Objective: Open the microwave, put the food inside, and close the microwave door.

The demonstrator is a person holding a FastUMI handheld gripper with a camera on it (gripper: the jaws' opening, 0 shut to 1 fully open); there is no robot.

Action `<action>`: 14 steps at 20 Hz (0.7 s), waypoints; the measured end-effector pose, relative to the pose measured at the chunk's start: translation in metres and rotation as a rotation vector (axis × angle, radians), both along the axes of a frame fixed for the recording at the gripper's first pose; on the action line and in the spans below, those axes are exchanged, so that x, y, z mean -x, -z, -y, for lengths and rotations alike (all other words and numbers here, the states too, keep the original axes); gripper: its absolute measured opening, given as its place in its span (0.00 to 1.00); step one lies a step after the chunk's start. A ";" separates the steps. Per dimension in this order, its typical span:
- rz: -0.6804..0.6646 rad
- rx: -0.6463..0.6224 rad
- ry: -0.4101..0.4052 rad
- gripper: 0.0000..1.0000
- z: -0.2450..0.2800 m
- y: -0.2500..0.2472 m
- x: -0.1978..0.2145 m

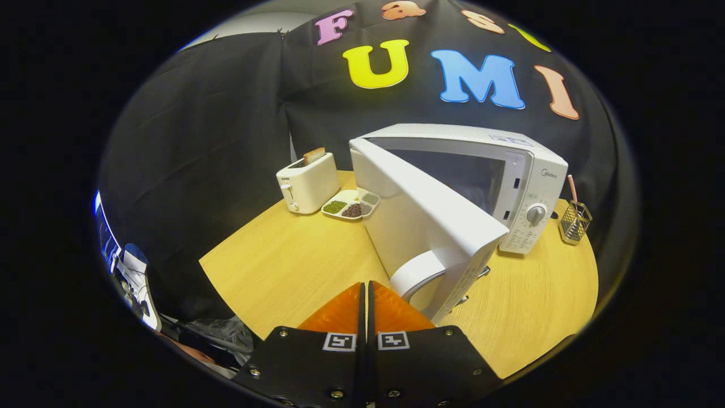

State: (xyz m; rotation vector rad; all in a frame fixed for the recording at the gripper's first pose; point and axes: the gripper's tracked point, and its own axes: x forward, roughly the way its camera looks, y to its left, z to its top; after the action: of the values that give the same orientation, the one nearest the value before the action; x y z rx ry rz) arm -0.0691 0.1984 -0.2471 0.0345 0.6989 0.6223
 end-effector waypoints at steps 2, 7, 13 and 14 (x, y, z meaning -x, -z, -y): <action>0.006 0.006 0.009 0.00 0.010 0.002 -0.010; 0.020 0.028 0.041 0.00 0.036 0.010 -0.043; 0.034 0.059 0.094 0.00 0.061 0.024 -0.098; 0.037 0.062 0.101 0.00 0.063 0.025 -0.108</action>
State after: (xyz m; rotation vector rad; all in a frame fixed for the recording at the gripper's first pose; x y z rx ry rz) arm 0.0385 0.1351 -0.2718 0.0004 0.6759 0.5028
